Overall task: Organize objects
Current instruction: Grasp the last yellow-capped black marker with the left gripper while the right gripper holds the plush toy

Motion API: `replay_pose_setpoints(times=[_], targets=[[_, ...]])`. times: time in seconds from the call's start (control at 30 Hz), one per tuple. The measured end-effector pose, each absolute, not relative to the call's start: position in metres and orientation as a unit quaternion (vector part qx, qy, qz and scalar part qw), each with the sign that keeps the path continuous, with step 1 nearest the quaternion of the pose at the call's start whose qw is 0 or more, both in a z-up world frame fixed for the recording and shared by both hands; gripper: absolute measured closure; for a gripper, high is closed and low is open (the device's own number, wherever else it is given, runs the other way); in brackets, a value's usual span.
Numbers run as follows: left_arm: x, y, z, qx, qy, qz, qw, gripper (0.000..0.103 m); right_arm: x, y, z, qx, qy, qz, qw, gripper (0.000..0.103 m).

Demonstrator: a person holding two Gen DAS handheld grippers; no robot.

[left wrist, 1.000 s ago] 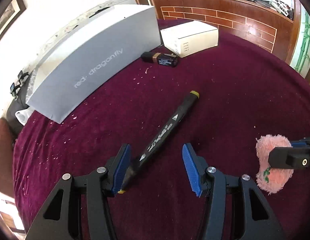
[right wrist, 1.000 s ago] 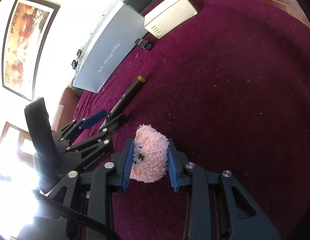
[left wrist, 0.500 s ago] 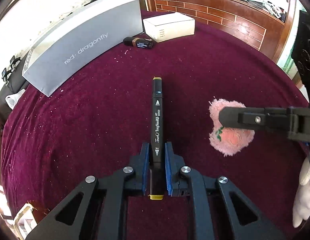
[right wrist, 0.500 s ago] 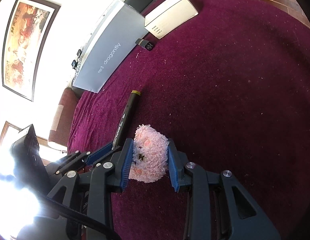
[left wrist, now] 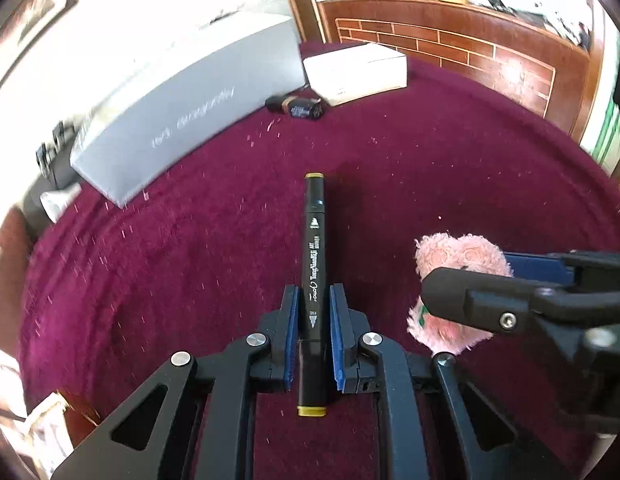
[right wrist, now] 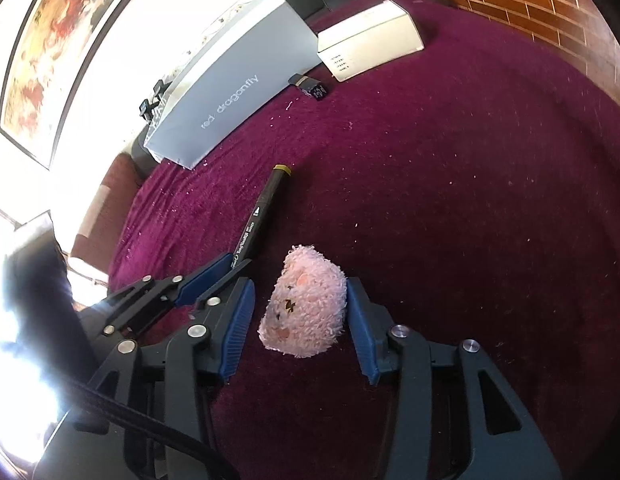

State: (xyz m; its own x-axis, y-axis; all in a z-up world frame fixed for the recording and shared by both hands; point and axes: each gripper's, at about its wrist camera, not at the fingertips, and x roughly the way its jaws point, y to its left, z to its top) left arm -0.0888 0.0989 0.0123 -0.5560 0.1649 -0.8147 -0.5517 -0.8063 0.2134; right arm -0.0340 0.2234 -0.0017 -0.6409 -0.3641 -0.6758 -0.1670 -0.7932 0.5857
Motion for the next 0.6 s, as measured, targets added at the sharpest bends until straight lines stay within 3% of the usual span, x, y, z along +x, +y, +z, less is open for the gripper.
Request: replay_pose_setpoints(times=[0.17, 0.4, 0.6], targets=[[-0.074, 0.083, 0.012, -0.430, 0.214, 0.853, 0.206, 0.092, -0.031, 0.216, 0.001, 0.421, -0.287, -0.859, 0.049, 0.059], [-0.069, 0.089, 0.008, -0.416, 0.203, 0.869, 0.174, 0.091, -0.031, 0.189, 0.006, 0.424, -0.183, -0.887, 0.008, 0.065], [-0.059, 0.080, 0.012, -0.437, 0.184, 0.863, 0.175, 0.092, -0.031, 0.195, 0.005, 0.421, -0.195, -0.886, 0.012, 0.067]])
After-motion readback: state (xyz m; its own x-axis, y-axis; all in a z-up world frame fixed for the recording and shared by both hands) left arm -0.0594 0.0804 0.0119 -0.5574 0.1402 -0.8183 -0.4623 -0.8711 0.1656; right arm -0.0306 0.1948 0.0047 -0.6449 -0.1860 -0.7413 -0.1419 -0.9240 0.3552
